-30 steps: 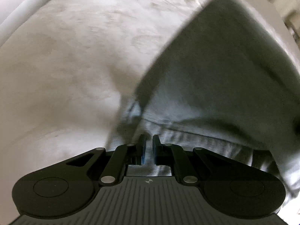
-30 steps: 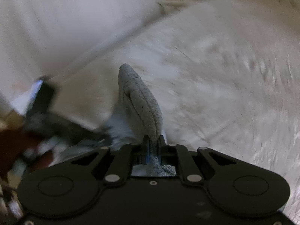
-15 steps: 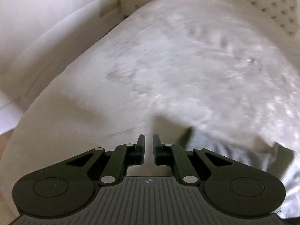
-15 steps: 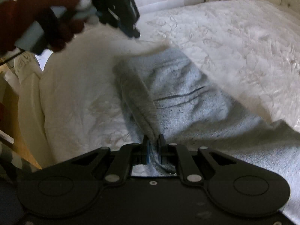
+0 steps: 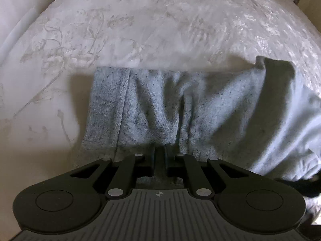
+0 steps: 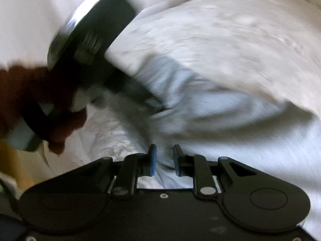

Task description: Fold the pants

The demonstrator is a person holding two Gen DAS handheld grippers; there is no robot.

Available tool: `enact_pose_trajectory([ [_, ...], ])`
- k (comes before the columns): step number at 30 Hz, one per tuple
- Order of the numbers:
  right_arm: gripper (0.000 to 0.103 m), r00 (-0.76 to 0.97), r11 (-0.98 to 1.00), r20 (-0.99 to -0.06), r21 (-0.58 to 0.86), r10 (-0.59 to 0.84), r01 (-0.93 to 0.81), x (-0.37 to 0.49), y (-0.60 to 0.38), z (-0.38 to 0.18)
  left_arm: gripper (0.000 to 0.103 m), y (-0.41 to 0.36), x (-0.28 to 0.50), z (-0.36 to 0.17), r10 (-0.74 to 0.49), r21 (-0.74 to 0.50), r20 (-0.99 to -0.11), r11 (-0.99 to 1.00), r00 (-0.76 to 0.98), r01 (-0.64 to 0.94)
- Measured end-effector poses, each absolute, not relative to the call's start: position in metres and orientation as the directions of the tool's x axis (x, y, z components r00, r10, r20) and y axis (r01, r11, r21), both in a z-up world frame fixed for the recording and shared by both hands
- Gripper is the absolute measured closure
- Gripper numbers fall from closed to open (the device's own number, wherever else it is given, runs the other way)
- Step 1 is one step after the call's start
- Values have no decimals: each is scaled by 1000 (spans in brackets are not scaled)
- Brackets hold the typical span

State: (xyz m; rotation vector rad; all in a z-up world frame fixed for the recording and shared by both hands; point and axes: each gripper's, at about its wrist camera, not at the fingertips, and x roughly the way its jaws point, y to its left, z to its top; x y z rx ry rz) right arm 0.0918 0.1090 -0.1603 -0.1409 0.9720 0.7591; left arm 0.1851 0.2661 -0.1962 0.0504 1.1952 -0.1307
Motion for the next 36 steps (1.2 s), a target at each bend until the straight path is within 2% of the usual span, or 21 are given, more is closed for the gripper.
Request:
enact_pose_trajectory([
  [2, 82, 367, 803, -783, 264, 502, -535, 91, 77, -158, 93, 263, 184, -191, -58, -9, -930, 991, 362, 136],
  [5, 79, 405, 892, -796, 378, 450, -248, 87, 11, -167, 93, 254, 179, -180, -35, 18, -921, 991, 389, 134],
  [8, 79, 425, 898, -816, 440, 391, 19, 77, -45, -182, 93, 246, 168, -175, -51, 6, -913, 990, 404, 140],
  [10, 79, 432, 873, -820, 469, 376, 131, 70, -67, -189, 92, 244, 164, -181, -32, 29, -920, 988, 390, 150],
  [18, 69, 476, 685, -758, 632, 446, 363, 70, -87, -209, 92, 247, 165, -190, -25, 51, -929, 980, 370, 194],
  [22, 68, 458, 638, -775, 625, 436, 449, 87, -82, -215, 92, 248, 167, -192, -29, 43, -931, 982, 365, 186],
  [24, 77, 455, 621, -782, 619, 426, 481, 91, -82, -218, 92, 248, 167, -192, -31, 39, -931, 982, 364, 185],
  [25, 102, 468, 632, -779, 619, 418, 466, 91, -82, -214, 92, 249, 167, -192, -34, 37, -931, 982, 362, 187],
  [29, 101, 478, 751, -792, 566, 380, 339, 83, -76, -195, 92, 252, 169, -193, -47, 22, -933, 982, 356, 187],
  [30, 100, 463, 755, -798, 562, 386, 339, 79, -77, -195, 92, 252, 169, -193, -48, 20, -934, 982, 355, 186],
  [31, 92, 450, 743, -799, 569, 399, 352, 75, -79, -199, 92, 252, 169, -193, -48, 21, -934, 982, 355, 187],
  [32, 80, 441, 730, -803, 570, 400, 377, 73, -83, -203, 92, 252, 169, -193, -48, 22, -933, 982, 356, 188],
  [33, 74, 436, 715, -812, 563, 388, 413, 70, -87, -208, 92, 252, 169, -192, -47, 22, -933, 982, 356, 188],
  [36, 69, 481, 634, -803, 583, 353, 507, 62, -101, -215, 92, 252, 169, -192, -48, 20, -934, 983, 355, 185],
])
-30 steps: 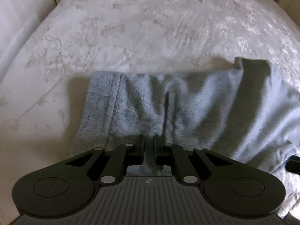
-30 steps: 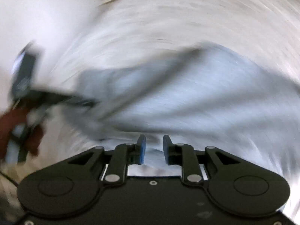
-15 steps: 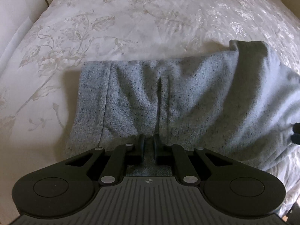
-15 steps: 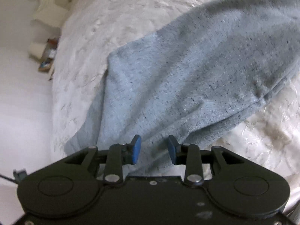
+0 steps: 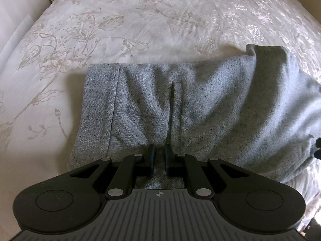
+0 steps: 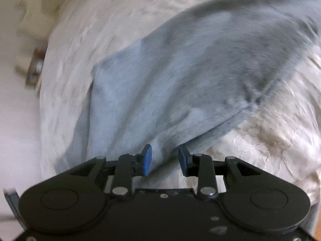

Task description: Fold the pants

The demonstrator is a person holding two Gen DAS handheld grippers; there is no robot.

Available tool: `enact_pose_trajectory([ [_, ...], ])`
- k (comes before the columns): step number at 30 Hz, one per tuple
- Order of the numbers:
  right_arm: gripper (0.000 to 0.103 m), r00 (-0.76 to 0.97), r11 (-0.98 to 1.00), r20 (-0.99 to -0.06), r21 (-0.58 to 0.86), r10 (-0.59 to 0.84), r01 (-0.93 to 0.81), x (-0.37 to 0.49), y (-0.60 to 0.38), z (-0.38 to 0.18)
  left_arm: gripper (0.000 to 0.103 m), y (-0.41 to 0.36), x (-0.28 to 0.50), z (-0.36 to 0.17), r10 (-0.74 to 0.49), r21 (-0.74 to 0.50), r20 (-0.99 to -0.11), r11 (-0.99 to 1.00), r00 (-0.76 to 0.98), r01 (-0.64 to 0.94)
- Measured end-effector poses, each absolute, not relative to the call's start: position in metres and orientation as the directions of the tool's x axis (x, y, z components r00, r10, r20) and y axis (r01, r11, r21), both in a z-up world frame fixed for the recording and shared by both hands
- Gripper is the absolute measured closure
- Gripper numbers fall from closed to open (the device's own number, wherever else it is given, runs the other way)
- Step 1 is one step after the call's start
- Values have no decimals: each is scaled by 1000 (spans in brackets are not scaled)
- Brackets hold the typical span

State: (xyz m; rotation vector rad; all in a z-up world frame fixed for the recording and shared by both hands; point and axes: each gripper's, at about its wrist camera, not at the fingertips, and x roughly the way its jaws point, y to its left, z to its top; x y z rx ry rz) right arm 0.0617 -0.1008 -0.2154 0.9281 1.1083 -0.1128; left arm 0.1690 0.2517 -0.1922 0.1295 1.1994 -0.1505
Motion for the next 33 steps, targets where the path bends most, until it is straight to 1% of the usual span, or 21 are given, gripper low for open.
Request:
enact_pose_trajectory([
  [4, 66, 494, 599, -804, 583, 330, 549, 59, -112, -221, 92, 253, 170, -192, -54, 17, -936, 980, 349, 198],
  [10, 66, 505, 500, -801, 596, 321, 628, 59, -127, -233, 91, 254, 171, -193, -64, 12, -938, 976, 341, 218],
  [11, 75, 514, 499, -796, 603, 320, 623, 58, -128, -233, 91, 254, 171, -193, -65, 12, -938, 975, 340, 221],
  [13, 100, 519, 545, -796, 597, 312, 589, 59, -126, -229, 91, 254, 171, -193, -68, 11, -939, 974, 338, 227],
  [17, 100, 500, 709, -824, 520, 268, 477, 57, -118, -208, 91, 256, 173, -194, -76, -3, -939, 977, 335, 213],
  [19, 100, 440, 761, -862, 458, 253, 459, 57, -112, -218, 92, 253, 173, -194, -63, 10, -939, 977, 337, 211],
  [21, 99, 408, 777, -879, 432, 249, 458, 55, -109, -232, 92, 247, 171, -189, -38, 42, -937, 975, 348, 218],
  [23, 92, 420, 796, -874, 429, 245, 427, 53, -108, -232, 92, 237, 166, -178, -3, 89, -921, 972, 390, 217],
  [24, 90, 430, 799, -868, 435, 249, 415, 52, -109, -226, 92, 231, 162, -170, -2, 100, -908, 970, 418, 222],
  [26, 83, 457, 802, -847, 461, 271, 379, 46, -112, -216, 92, 215, 155, -156, -43, 75, -888, 969, 457, 237],
  [30, 82, 516, 822, -814, 472, 267, 319, 24, -138, -192, 92, 171, 143, -143, -150, -14, -863, 961, 482, 275],
  [33, 80, 551, 826, -804, 456, 223, 331, 13, -168, -180, 92, 130, 139, -151, -205, -74, -873, 953, 443, 295],
])
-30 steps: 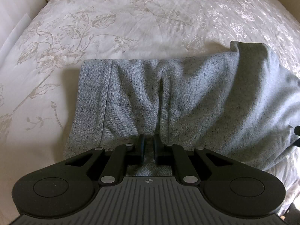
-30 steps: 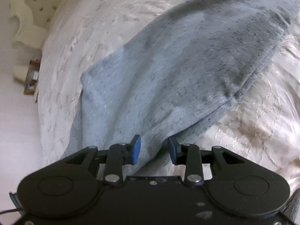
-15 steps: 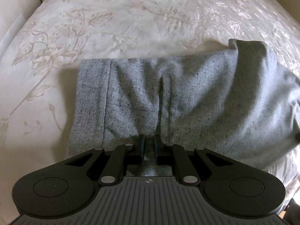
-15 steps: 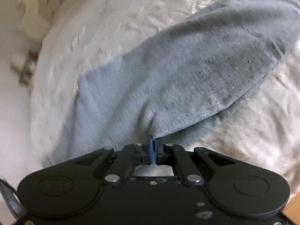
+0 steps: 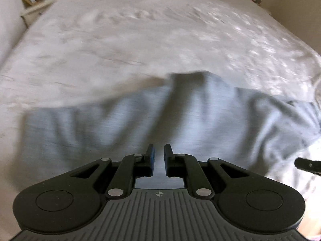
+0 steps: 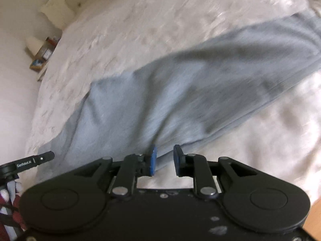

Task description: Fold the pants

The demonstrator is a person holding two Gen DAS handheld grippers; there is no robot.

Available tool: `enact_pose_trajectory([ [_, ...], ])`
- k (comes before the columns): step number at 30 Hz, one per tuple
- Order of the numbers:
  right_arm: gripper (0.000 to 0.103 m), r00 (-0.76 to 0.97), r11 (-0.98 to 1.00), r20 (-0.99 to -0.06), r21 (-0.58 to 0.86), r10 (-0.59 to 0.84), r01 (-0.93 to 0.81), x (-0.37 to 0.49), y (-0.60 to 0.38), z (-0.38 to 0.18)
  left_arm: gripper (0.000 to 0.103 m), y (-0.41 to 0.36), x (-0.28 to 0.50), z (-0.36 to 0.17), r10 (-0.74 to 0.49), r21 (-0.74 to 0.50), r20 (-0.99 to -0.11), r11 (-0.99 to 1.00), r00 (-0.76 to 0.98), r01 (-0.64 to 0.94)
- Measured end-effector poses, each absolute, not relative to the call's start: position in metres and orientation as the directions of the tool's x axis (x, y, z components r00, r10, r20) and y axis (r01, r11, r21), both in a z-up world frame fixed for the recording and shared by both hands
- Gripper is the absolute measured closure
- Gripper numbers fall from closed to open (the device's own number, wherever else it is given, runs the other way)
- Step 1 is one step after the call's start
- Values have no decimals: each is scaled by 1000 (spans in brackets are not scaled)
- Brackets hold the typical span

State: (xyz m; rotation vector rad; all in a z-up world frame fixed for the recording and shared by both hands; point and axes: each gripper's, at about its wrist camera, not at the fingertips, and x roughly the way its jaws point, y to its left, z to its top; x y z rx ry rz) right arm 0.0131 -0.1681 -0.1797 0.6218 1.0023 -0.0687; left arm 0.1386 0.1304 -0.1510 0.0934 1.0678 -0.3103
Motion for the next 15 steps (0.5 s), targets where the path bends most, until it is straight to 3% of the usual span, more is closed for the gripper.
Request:
enact_pose_trajectory([
  [4, 77, 560, 841, -818, 393, 135, 372, 6, -229, -173, 92, 86, 136, -175, -212, -103, -901, 952, 379, 287],
  [15, 69, 558, 885, -822, 168, -117, 433, 46, -425, -169, 92, 47, 146, -230, -25, 0, -966, 995, 259, 96],
])
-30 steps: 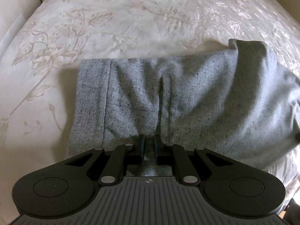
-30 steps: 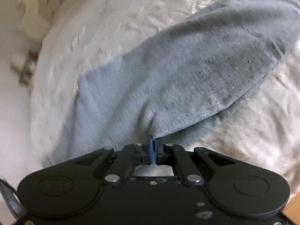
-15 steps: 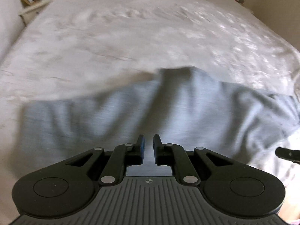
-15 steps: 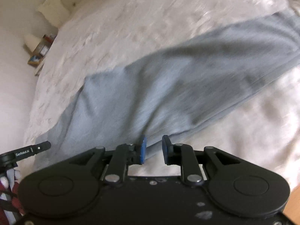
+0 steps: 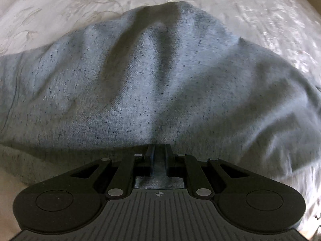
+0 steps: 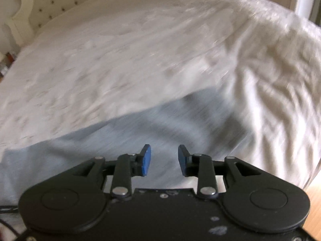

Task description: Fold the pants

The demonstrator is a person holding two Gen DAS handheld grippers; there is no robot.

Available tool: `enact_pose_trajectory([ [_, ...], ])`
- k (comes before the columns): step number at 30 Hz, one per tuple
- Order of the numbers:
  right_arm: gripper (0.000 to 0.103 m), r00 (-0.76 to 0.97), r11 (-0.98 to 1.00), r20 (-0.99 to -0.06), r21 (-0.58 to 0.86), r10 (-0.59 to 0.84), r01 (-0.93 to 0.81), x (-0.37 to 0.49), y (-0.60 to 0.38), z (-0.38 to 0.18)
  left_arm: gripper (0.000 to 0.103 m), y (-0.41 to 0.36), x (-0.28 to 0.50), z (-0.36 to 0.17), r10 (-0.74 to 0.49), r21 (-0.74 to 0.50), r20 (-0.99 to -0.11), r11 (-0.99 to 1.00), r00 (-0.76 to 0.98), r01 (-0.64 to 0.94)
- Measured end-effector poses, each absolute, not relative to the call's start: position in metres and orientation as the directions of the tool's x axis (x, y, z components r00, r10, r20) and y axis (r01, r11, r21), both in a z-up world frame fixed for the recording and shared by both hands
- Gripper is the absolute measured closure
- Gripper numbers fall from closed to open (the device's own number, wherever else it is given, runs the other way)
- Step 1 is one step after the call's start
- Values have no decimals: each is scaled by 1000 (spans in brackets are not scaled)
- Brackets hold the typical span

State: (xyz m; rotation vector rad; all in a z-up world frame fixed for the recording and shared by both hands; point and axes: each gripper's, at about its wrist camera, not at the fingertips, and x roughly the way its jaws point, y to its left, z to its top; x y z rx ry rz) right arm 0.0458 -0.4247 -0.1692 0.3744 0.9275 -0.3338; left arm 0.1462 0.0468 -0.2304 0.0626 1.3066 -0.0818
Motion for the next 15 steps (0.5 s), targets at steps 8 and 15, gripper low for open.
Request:
enact_pose_trajectory([
  [8, 66, 503, 913, -845, 47, -179, 404, 116, -519, -205, 92, 31, 142, -224, 69, 75, -960, 997, 271, 10],
  [15, 63, 450, 941, -888, 71, -92, 332, 149, -553, -237, 92, 14, 138, -216, 124, 118, -954, 992, 272, -41],
])
